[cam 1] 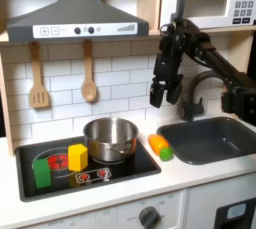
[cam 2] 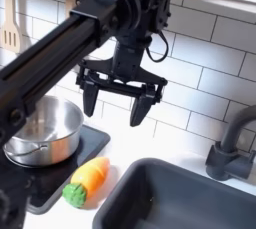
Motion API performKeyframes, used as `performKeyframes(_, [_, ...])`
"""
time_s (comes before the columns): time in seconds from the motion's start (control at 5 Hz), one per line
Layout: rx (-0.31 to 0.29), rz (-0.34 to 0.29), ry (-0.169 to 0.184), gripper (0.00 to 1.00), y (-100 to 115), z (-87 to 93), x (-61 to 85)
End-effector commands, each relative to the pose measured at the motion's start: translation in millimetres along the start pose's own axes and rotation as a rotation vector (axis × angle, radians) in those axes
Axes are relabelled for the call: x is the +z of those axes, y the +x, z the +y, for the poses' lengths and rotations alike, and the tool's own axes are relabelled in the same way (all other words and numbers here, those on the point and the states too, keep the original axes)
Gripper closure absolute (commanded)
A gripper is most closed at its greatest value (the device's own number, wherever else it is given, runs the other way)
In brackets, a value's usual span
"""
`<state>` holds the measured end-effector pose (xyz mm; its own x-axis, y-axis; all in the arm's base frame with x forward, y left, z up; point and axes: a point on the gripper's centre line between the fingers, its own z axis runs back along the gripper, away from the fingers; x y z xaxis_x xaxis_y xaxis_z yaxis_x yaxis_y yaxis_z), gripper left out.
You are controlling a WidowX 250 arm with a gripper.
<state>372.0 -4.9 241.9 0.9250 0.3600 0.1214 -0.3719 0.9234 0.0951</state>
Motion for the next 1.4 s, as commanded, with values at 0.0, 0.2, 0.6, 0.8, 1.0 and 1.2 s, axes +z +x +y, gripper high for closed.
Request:
performKeyframes(0.0, [-0.058, -0.035, -0.026, 0.0, -3.4, -2.0, -1.7])
performKeyframes(0.2, [-0.121, 0.029, -0.011, 0.0, -26.1, 3.0, -19.8])
performKeyframes(0.6, [-0.296, 0.104, -0.054, 0.0, -72.0, 10.5, -27.2])
performKeyframes(0.8, [-0.384, 0.115, -0.067, 0.0, -95.1, 27.9, -28.7])
performKeyframes(1.0, [-0.474, 0.097, -0.084, 0.0, -108.2, 40.6, -26.0])
performKeyframes(1.2, [-0.505, 0.09, -0.094, 0.0, -109.5, 67.2, -28.0])
